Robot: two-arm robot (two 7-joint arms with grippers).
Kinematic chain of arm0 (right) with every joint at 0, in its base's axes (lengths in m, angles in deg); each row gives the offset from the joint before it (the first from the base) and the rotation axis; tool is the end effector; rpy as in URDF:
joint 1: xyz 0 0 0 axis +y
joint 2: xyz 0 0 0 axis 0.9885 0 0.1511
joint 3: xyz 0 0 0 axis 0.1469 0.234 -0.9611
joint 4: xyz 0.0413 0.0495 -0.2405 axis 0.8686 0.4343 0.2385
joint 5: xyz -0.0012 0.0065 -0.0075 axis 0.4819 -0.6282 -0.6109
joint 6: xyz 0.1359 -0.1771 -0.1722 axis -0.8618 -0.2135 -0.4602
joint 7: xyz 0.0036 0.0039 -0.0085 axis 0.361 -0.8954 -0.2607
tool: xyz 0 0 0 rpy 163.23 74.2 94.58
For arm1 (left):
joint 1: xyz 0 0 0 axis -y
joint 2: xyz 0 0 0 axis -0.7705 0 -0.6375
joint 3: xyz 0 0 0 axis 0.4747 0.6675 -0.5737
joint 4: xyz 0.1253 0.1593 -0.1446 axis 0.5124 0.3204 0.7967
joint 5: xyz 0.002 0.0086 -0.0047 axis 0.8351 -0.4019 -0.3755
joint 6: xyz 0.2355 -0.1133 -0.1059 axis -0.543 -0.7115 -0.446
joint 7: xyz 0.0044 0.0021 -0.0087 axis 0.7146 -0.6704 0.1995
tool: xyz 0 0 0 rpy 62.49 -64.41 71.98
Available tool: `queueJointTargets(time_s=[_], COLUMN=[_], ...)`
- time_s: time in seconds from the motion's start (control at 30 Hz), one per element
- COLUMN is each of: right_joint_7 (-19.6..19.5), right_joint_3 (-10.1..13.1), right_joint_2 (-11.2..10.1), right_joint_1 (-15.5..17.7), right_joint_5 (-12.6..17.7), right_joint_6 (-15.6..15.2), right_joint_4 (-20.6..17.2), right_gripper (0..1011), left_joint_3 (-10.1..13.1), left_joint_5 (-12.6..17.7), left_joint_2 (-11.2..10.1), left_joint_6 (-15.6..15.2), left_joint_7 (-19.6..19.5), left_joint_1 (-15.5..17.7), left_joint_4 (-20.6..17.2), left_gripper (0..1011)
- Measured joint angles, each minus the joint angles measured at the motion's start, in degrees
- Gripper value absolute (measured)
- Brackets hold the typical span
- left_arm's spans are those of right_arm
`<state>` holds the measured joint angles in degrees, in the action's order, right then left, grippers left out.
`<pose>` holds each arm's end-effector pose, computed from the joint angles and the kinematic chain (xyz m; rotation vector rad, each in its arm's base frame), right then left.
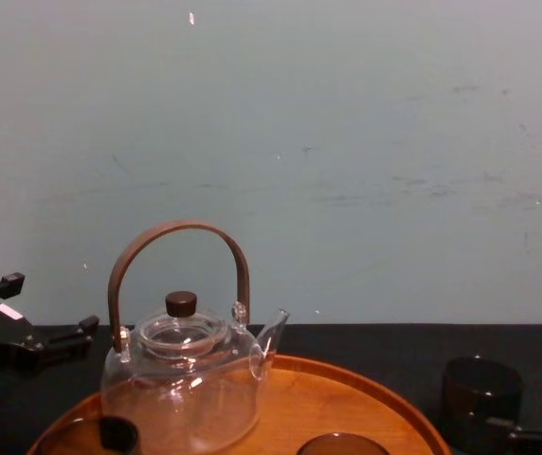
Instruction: Pick up the glass from the table and place it on the tray.
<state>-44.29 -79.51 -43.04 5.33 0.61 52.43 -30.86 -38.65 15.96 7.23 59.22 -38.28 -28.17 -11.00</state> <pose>0.3050 -0.0548 -0.2501 -0.3325 0.0848 -0.9458 0.3261 0.0664 -0.2638 0.3042 -0.2852 1.2480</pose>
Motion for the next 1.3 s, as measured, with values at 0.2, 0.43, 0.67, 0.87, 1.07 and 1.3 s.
queueJointTargets(time_s=[0.2,0.43,0.67,0.87,1.07,1.3], right_joint_7=[-0.3,-0.6,-0.9,-0.9,-0.6,0.1], right_joint_3=[0.7,1.0,0.9,0.4,-0.4,-1.3], right_joint_2=[0.2,0.6,1.3,2.0,2.9,3.8], right_joint_1=[-0.5,-1.8,-3.6,-5.3,-7.4,-9.6], right_joint_5=[0.3,0.5,0.3,-0.5,-1.2,-1.9], right_joint_6=[-0.1,-0.4,-0.7,-0.8,-0.8,-0.9], right_joint_4=[1.0,2.7,4.6,6.4,8.6,10.8], right_gripper=[1002,1002,1002,1002,1002,1002], left_joint_3=[0.0,0.0,0.0,0.0,0.0,0.0], left_joint_5=[0.0,0.0,0.0,0.0,0.0,0.0], left_joint_2=[0.0,0.0,0.0,0.0,0.0,0.0], left_joint_6=[0.0,0.0,0.0,0.0,0.0,0.0], left_joint_7=[0.0,0.0,0.0,0.0,0.0,0.0], left_joint_1=[0.0,0.0,0.0,0.0,0.0,0.0], left_joint_4=[0.0,0.0,0.0,0.0,0.0,0.0], left_gripper=[1001,1001,1001,1002,1001,1001])
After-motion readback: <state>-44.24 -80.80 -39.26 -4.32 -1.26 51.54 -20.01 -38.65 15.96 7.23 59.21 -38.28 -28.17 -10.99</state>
